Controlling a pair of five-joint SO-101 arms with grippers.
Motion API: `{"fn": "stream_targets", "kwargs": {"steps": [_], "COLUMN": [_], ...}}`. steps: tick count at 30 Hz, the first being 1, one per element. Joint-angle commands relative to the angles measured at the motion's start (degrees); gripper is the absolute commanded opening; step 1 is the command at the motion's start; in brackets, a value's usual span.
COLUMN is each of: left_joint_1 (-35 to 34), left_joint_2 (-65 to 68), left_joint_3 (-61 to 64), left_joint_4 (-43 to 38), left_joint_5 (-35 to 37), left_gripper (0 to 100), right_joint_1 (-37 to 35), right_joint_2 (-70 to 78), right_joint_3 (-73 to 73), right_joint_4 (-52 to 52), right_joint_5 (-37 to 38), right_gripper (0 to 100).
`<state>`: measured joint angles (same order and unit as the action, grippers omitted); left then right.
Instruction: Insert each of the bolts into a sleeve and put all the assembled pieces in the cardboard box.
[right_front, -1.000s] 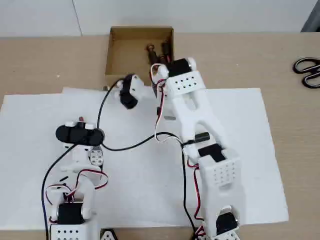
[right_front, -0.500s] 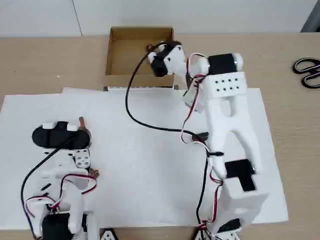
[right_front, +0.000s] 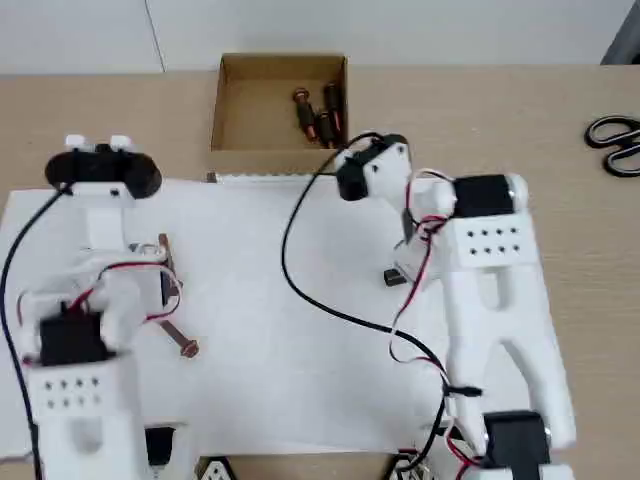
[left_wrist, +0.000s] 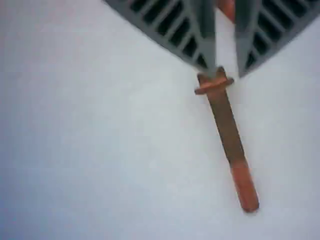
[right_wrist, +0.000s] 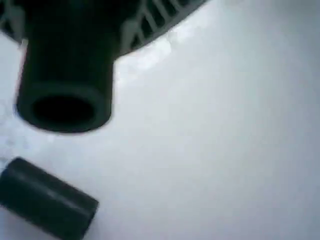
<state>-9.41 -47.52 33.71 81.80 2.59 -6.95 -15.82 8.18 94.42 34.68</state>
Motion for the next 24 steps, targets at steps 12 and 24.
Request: {"fn": "stream_targets", "kwargs": {"steps": [12, 24], "left_joint_1": [-1.05, -1.23], "left_joint_2": [10.2, 10.37], "left_joint_3": [4.7, 9.71], "left_joint_4": [8.79, 5.71], "left_joint_5": [40.0, 41.85], "left_gripper": [1, 1], "right_joint_1": [18.68, 22.64], "right_joint_2": [-15.52, -26.33], "right_joint_3": [14.15, 23.12], "right_joint_4": [-1.54, -2.86], "right_joint_5": [-0.7, -0.7], "right_gripper": [1.0, 1.0]}}
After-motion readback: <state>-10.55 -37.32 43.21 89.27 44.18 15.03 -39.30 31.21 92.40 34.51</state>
